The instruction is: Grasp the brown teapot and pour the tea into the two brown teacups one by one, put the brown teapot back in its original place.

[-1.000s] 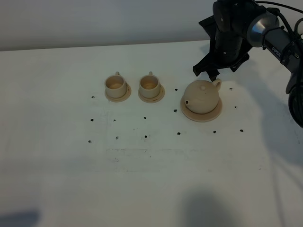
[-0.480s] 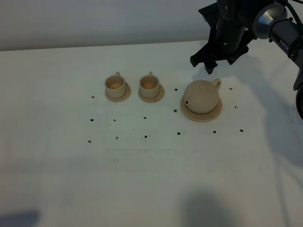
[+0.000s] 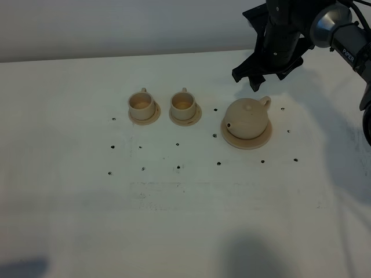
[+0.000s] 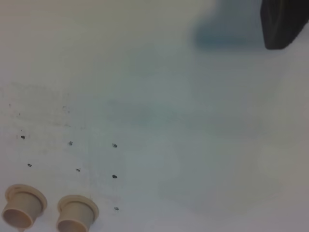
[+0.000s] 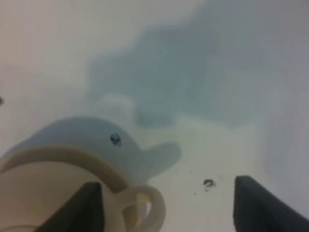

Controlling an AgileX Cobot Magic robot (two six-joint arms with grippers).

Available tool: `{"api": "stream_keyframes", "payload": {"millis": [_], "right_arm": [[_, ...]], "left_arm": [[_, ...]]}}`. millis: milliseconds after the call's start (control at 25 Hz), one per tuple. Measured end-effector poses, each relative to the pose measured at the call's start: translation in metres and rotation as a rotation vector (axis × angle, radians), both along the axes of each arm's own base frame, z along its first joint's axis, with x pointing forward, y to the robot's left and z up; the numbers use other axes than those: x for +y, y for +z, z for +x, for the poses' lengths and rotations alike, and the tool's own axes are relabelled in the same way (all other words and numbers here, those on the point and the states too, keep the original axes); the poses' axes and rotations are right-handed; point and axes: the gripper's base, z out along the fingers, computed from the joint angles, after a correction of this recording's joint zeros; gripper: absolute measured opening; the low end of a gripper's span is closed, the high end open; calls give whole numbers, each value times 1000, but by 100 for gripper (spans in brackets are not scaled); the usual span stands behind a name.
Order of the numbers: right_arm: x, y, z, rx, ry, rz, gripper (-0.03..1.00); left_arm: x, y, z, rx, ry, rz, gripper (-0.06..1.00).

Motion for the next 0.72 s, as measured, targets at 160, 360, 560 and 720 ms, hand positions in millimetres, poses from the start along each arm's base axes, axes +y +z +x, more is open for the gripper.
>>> {"api": "stream_keyframes", "payload": {"millis": [160,360,560,720], "right_arm": [[0,6,-1,-11,1,3,55],[-3,13,-1,-24,-3,9,55],[-5,13,-1,-23,-7,9,55],[-5,4,-3,5,-7,0,55]], "left_arm": [[0,0,0,0,0,0,31],[0,0,0,0,0,0,31],[0,0,0,0,0,0,31],[0,0,0,0,0,0,31]]}}
